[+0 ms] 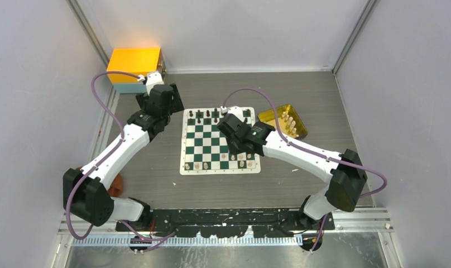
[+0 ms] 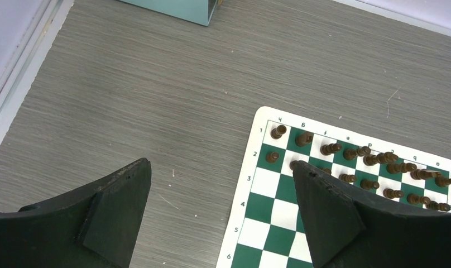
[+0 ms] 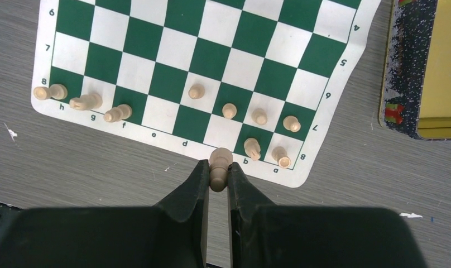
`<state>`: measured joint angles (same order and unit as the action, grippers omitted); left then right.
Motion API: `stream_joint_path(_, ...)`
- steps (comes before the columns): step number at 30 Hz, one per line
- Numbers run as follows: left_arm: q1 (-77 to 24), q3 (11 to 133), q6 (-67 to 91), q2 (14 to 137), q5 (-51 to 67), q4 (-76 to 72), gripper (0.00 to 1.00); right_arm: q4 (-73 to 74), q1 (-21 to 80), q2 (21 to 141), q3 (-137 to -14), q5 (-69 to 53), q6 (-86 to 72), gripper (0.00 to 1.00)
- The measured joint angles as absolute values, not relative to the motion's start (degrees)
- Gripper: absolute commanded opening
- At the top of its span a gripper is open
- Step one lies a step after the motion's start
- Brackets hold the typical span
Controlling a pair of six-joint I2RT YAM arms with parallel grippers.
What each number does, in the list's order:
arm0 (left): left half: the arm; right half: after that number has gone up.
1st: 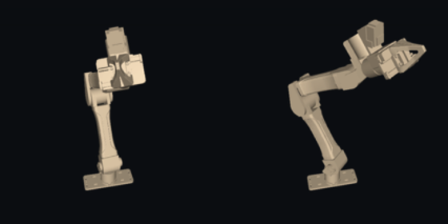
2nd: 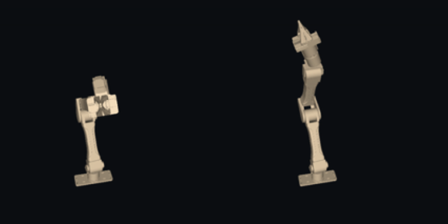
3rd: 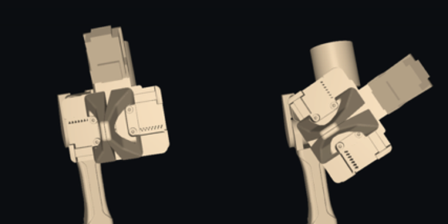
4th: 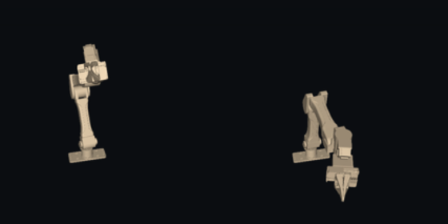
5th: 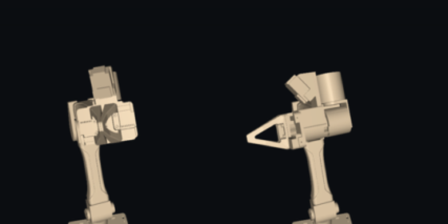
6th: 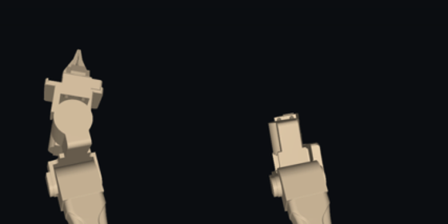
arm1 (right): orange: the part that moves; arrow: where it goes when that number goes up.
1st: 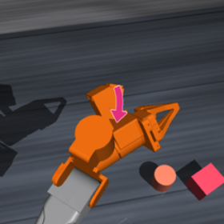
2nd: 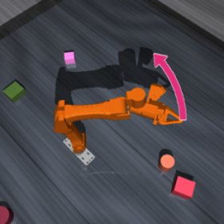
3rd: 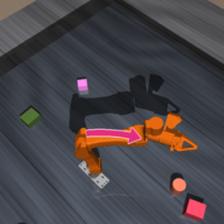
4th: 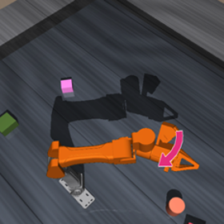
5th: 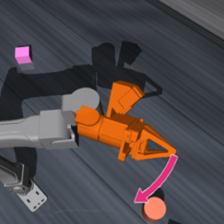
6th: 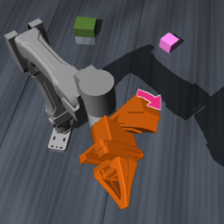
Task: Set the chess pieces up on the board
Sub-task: Place the chess piece on the chessboard.
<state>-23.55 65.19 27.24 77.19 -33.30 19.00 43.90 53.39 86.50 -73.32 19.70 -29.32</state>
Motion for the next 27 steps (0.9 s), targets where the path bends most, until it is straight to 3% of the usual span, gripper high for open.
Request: stream_joint_path(27, -23.6, 65.1, 27.2, 76.6, -33.3, 19.2, 0.98, 27.8, 57.1, 87.6, -56.9, 20.5, -28.6, 0.00)
